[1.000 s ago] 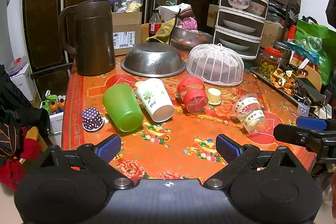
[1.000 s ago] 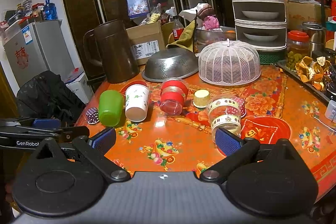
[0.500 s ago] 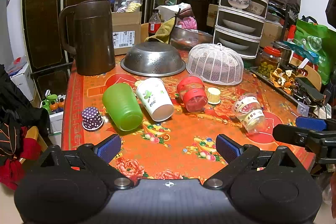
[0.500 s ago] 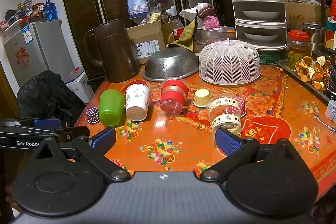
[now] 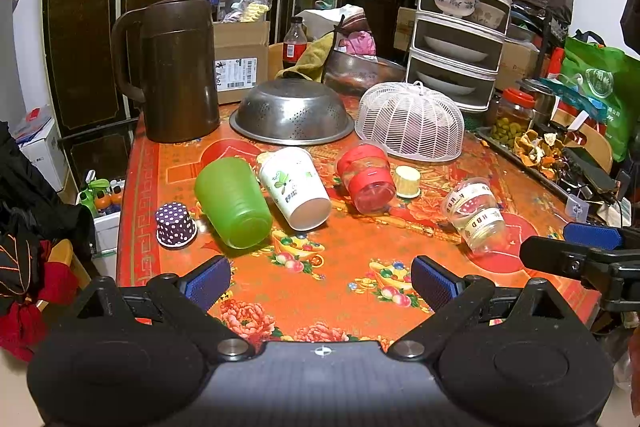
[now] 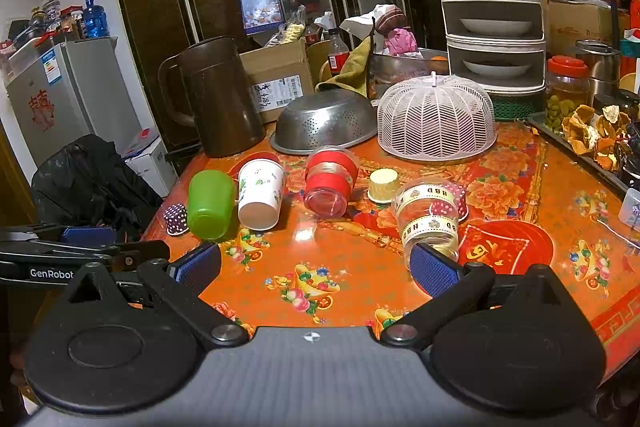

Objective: Flip cup upright

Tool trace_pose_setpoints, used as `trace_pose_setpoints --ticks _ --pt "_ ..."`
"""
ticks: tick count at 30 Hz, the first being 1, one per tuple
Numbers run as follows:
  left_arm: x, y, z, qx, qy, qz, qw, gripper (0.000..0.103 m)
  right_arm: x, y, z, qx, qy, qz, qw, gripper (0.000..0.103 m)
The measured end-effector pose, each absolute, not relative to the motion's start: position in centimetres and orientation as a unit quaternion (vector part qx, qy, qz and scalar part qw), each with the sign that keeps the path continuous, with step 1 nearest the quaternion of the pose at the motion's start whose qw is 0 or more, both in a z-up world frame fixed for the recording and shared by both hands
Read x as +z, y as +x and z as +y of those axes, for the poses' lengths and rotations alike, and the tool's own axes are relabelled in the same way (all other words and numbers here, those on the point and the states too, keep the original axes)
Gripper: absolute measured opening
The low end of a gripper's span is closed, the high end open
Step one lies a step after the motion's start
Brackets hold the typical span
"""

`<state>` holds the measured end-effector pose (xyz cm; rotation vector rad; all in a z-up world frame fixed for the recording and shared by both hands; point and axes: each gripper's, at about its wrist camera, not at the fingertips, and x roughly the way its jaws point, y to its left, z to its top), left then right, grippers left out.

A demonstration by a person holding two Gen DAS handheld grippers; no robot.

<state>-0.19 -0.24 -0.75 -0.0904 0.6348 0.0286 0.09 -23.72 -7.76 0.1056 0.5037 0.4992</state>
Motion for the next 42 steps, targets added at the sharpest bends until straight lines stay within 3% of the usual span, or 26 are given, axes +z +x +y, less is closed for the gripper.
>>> trace_pose_setpoints --ticks 12,23,28,33,35,37,42 --pt "-1.0 0.0 -0.1 0.014 -0.046 0.312 0.949 0.098 -7.6 1.7 -23.1 0.251 0.053 0.262 0.930 0.102" --pt "-1.3 -0.1 2.6 -0.017 -0.085 0.309 0.947 0.099 -6.1 18.7 -15.7 0.235 0.033 0.398 0.886 0.101" --pt "-1.9 -0.3 4.6 -0.010 -0.099 0.312 0.945 0.099 -9.1 21.5 -12.8 0.218 -0.001 0.448 0.867 0.077" --pt "-2.4 -0.6 5.8 -0.008 -0.107 0.313 0.943 0.099 -10.7 22.9 -11.5 0.203 -0.020 0.468 0.860 0.075" --pt "-2.6 -0.9 5.9 -0.003 -0.104 0.315 0.943 0.099 -11.2 23.3 -11.3 0.195 -0.024 0.473 0.859 0.071" --pt "-2.7 -0.9 6.2 0.000 -0.108 0.316 0.943 0.098 -11.6 23.8 -11.2 0.193 -0.028 0.480 0.856 0.060" --pt "-2.9 -1.3 6.8 -0.006 -0.125 0.315 0.941 0.098 -11.2 23.0 -11.6 0.194 -0.019 0.478 0.857 0.057"
